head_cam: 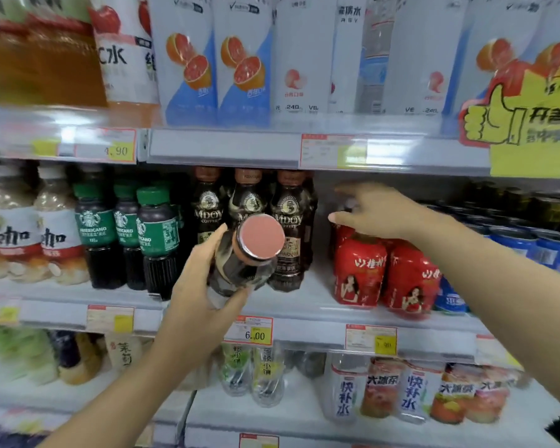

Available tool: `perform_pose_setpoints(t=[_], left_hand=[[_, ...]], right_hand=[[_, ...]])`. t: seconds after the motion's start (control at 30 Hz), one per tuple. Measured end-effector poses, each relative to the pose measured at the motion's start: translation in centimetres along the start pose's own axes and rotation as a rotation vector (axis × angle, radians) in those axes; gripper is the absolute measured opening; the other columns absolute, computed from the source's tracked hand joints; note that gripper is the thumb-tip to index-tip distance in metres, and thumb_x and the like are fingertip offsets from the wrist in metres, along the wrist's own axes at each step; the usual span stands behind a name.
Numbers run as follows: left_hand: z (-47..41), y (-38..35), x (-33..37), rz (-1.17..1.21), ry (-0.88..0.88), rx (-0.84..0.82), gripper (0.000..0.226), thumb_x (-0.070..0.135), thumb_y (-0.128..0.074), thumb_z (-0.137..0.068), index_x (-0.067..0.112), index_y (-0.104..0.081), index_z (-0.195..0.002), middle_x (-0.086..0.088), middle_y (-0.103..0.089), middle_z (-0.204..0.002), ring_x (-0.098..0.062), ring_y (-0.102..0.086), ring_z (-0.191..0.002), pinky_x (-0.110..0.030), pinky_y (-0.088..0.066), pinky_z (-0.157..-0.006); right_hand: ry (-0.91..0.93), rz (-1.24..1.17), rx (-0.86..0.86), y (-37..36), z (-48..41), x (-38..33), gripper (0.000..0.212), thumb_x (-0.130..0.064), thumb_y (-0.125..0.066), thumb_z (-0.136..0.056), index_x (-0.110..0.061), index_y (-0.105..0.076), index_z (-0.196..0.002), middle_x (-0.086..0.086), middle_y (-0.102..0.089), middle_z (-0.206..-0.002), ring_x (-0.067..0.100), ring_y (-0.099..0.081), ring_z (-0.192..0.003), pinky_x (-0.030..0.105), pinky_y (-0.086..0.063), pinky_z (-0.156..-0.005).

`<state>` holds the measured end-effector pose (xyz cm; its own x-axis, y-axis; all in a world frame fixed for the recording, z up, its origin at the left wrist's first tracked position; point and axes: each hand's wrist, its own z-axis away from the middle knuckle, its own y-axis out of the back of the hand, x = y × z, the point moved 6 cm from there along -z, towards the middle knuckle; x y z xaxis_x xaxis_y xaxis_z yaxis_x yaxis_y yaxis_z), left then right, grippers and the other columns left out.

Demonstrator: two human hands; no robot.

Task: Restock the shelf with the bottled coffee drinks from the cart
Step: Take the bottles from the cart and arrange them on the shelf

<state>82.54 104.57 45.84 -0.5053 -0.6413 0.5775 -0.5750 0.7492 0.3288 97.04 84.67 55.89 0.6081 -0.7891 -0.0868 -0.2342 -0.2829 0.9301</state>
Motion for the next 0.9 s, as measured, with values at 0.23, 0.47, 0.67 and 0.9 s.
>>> perform_pose_setpoints(t=[0.23,0.47,0.67,0.9], left_hand=[[0.9,-0.9,1.2,-0.033,0.012,0.098,0.086,0.005,-0.073,-0.079,0.051,-0.025,-0.133,0.019,-0.045,-0.135,0.005,-0.042,-0.126,-0.019,-0.039,-0.102],[1.5,-1.4,1.5,-0.012,0.028,0.159,0.082,0.014,-0.073,-0.077,0.046,-0.026,-0.136,0.014,-0.046,-0.137,-0.001,-0.044,-0.126,-0.017,-0.038,-0.101],[1.4,-1.7,0.9,0.007,0.045,0.181,0.078,0.017,-0.073,-0.075,0.027,-0.032,-0.141,0.011,-0.049,-0.134,-0.002,-0.047,-0.123,-0.015,-0.039,-0.099],[0.8,-1.9,1.3,0.014,0.017,0.173,0.080,0.012,-0.073,-0.075,0.041,-0.027,-0.134,0.017,-0.047,-0.132,0.008,-0.045,-0.120,-0.003,-0.035,-0.093]], right_hand=[[0.029,-0.179,-0.143,-2.2,-5.4,0.2,0.057,-0.025,-0.069,-0.084,-0.006,-0.046,-0.133,0.011,-0.058,-0.128,0.026,-0.054,-0.116,0.031,-0.042,-0.098],[0.080,-0.569,-0.201,-3.5,-6.7,0.1,0.027,-0.004,-0.069,-0.081,-0.014,-0.056,-0.102,0.018,-0.066,-0.110,0.014,-0.062,-0.071,0.021,-0.054,-0.066],[0.117,-0.565,-0.214,-3.7,-7.2,0.2,0.023,-0.006,-0.069,-0.082,-0.024,-0.054,-0.082,0.017,-0.066,-0.096,0.018,-0.064,-0.071,0.028,-0.056,-0.071],[0.134,-0.585,-0.252,-4.3,-7.8,-0.5,0.025,-0.004,-0.066,-0.084,-0.025,-0.053,-0.082,0.013,-0.064,-0.092,0.015,-0.064,-0.070,0.020,-0.055,-0.068]])
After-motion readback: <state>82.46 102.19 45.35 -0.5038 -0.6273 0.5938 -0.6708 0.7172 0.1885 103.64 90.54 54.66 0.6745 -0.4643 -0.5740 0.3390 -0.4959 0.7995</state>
